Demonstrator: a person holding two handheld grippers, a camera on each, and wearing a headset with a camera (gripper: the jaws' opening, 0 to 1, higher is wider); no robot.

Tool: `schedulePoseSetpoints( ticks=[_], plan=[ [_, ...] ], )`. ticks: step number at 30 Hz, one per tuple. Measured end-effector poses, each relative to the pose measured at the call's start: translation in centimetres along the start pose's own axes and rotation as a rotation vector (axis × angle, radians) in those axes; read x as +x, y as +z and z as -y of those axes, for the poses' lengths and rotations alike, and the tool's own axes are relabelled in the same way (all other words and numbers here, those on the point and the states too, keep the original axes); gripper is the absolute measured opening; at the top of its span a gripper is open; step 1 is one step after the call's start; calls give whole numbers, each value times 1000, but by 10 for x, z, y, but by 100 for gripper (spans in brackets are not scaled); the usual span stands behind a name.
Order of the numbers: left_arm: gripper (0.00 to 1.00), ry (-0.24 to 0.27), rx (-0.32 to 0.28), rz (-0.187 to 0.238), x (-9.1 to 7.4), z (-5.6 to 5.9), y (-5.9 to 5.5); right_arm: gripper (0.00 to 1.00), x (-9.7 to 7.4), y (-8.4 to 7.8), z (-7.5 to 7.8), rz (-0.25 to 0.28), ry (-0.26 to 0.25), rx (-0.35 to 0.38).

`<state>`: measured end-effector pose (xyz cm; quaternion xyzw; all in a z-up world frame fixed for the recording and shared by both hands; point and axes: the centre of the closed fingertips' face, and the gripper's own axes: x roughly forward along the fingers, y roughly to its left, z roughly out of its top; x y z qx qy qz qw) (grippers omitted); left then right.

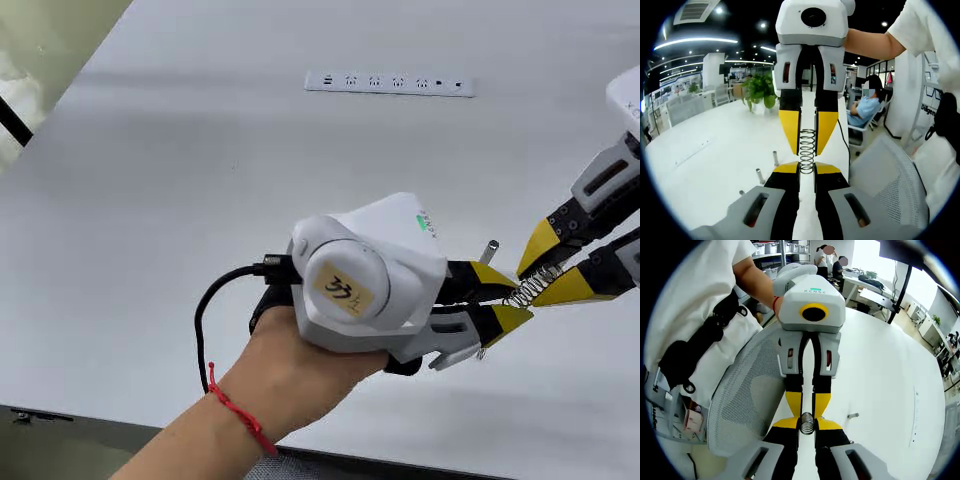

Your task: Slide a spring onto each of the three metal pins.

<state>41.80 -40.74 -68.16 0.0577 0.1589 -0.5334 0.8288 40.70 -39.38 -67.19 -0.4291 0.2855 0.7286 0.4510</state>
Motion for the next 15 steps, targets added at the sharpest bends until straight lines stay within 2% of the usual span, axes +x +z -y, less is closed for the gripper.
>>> schedulePoseSetpoints(
  ticks=[15],
  plan=[
    [7, 5, 2, 3, -1, -1, -1, 7, 1, -1, 1, -26, 6, -7]
  ],
)
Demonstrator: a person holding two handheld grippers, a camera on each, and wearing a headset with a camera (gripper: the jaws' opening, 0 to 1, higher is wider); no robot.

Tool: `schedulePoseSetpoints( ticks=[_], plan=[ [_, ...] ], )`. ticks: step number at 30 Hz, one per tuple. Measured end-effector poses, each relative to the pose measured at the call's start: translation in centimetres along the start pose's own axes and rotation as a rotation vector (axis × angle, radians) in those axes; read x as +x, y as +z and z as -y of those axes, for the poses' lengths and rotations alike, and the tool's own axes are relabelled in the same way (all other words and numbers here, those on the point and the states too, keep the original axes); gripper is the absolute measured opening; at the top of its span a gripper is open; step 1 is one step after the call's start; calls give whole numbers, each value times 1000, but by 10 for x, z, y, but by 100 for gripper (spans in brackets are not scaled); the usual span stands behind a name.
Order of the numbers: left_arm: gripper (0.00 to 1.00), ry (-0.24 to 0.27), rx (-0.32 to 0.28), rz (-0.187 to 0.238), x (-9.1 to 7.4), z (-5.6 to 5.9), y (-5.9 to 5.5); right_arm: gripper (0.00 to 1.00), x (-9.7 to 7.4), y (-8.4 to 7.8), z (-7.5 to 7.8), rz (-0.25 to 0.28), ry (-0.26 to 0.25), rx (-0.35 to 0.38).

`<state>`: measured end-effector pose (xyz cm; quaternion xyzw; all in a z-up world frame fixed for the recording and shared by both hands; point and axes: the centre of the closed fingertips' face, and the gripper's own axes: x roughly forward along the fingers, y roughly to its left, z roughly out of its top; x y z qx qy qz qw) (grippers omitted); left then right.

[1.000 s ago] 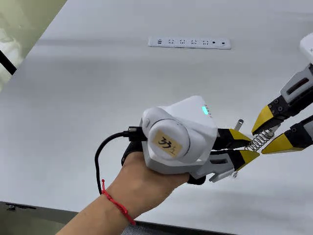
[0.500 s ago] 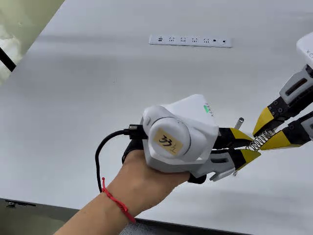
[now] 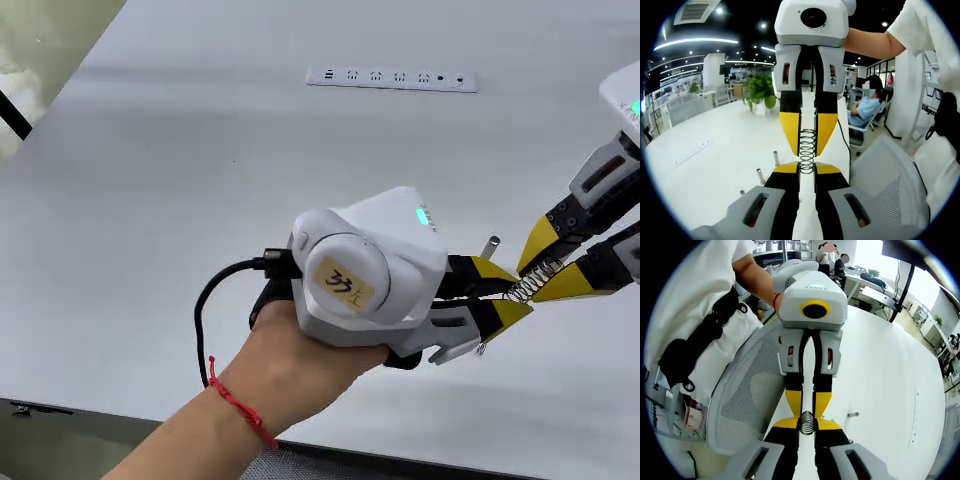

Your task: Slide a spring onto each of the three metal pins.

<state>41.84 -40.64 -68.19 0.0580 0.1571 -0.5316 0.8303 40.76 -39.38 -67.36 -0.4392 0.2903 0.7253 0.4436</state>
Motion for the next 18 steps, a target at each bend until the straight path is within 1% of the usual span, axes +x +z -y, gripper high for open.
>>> schedulePoseSetpoints(
  ticks=[11, 18],
  plan=[
    [7, -14, 6, 2, 0, 3, -3, 7, 2, 1, -2, 2, 8, 19],
    [8, -15, 0, 6, -2, 3, -4, 7, 4, 1, -3, 7, 11, 32]
  ],
)
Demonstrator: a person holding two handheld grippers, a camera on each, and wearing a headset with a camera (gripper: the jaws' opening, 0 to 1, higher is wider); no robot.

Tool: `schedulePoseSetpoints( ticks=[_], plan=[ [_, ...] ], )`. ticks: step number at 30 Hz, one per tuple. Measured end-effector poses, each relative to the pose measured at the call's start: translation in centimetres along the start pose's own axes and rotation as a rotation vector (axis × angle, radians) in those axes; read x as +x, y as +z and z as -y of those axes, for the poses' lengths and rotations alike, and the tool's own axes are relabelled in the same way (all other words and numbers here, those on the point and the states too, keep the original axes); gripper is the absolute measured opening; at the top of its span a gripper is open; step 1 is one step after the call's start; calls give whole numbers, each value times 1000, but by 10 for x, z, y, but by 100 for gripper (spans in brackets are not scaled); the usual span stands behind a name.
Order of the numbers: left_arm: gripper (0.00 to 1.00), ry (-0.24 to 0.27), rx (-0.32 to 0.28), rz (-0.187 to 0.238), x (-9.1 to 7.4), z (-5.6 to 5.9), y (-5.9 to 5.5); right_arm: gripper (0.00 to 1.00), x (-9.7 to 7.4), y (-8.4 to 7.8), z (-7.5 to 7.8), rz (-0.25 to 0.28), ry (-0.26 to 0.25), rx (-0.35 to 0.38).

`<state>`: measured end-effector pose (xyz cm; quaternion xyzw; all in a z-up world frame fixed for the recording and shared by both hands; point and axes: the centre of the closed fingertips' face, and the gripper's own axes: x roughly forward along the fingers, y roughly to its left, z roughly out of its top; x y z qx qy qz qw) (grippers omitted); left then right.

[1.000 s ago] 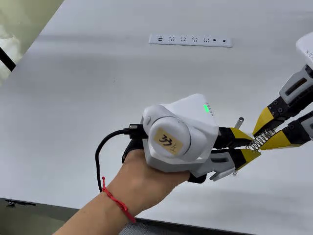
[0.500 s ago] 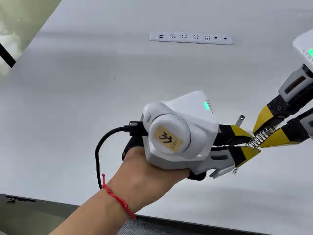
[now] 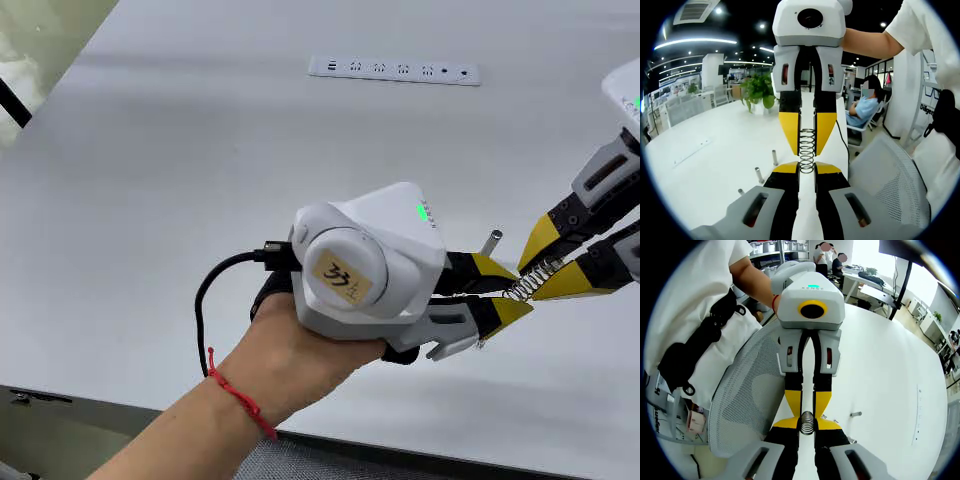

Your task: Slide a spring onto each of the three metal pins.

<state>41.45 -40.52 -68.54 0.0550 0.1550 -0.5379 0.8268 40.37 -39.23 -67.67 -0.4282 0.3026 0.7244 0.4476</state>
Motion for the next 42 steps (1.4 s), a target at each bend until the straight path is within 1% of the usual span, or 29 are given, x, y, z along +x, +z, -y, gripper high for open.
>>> schedulePoseSetpoints(
  ticks=[5, 11, 16, 20, 22, 26, 27, 33, 34, 38, 42],
  plan=[
    [11, 5, -13, -9, -4, -2, -5, 7, 1, 0, 0, 1, 2, 9],
    [13, 23, -17, -15, -12, -7, -12, 7, 0, 0, 5, 7, -10, 21],
    [17, 47, -23, -30, -21, -13, -21, 7, -1, 0, 10, 7, -19, 36],
    [22, 65, -23, -40, -29, -19, -29, 7, -3, -1, 17, 0, -33, 45],
    [24, 75, -25, -46, -32, -21, -33, 7, -4, 0, 22, -3, -45, 45],
    [34, 97, -24, -61, -38, -26, -40, 7, -5, 2, 33, -5, -68, 49],
    [36, 103, -22, -63, -40, -28, -41, 7, -6, 0, 40, -18, -86, 47],
    [44, 128, -18, -67, -49, -35, -48, 7, -5, 1, 60, -42, -125, 59],
    [46, 131, -18, -68, -50, -37, -49, 7, -4, 0, 66, -48, -130, 60],
    [51, 138, -18, -71, -53, -39, -53, 7, 0, -4, 81, -69, -143, 70],
    [57, 148, -24, -58, -56, -42, -55, 7, 7, -6, 92, -83, -143, 76]
  ],
)
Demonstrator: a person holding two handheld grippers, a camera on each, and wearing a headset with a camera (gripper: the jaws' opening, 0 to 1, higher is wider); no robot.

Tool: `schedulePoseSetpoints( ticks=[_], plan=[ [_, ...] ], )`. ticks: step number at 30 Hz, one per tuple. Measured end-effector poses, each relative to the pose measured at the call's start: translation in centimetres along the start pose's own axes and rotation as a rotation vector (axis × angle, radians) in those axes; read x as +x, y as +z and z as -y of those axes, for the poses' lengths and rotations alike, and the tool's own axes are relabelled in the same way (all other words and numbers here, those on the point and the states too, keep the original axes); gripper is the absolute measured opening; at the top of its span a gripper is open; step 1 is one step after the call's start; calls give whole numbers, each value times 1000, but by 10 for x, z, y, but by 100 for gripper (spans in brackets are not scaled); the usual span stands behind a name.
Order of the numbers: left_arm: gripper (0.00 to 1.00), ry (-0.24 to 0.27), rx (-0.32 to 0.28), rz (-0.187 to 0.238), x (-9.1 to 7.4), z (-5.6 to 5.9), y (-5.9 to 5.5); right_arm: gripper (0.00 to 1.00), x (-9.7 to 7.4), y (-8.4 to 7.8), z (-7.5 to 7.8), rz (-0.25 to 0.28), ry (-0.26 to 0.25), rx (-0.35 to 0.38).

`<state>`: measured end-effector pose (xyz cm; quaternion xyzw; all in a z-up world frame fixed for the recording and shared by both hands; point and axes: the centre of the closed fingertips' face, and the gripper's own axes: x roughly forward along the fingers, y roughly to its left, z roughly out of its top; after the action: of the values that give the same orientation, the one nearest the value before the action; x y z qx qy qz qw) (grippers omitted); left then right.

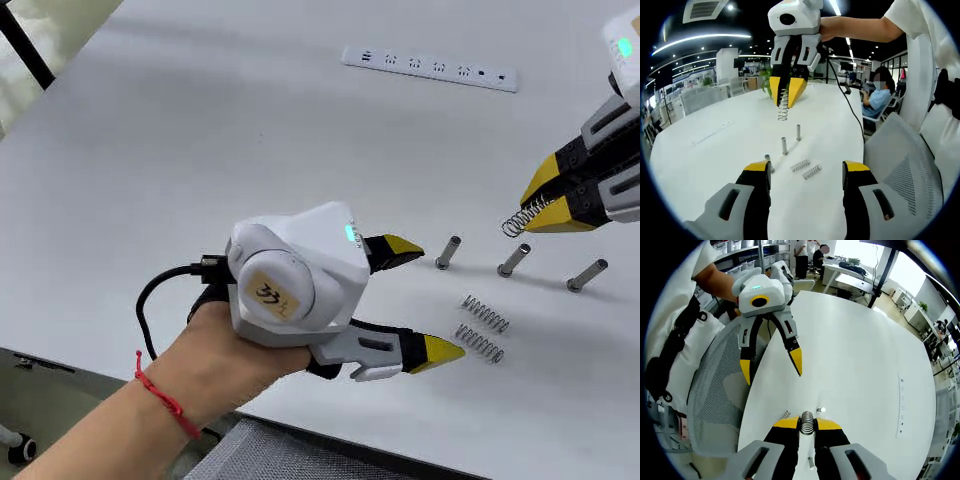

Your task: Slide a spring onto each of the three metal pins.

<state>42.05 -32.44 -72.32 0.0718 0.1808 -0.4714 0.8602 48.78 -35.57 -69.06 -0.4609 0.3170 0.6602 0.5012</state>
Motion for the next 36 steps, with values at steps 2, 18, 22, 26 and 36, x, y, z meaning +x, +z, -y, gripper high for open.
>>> schedulePoseSetpoints(
  ticks=[2, 18, 22, 26, 36],
  plan=[
    [59, 4, -7, 5, -1, -2, -1, 7, 5, -1, 5, -8, -2, 1],
    [76, 23, -56, 53, -2, -13, -5, 7, 48, -5, 26, -55, 29, 22],
    [79, 35, -71, 72, -3, -16, -4, 7, 58, -6, 26, -66, 38, 27],
    [81, 43, -82, 83, -4, -19, -4, 7, 66, -9, 27, -80, 49, 29],
    [82, 52, -96, 91, -6, -20, -6, 7, 75, -12, 30, -110, 61, 11]
  ],
)
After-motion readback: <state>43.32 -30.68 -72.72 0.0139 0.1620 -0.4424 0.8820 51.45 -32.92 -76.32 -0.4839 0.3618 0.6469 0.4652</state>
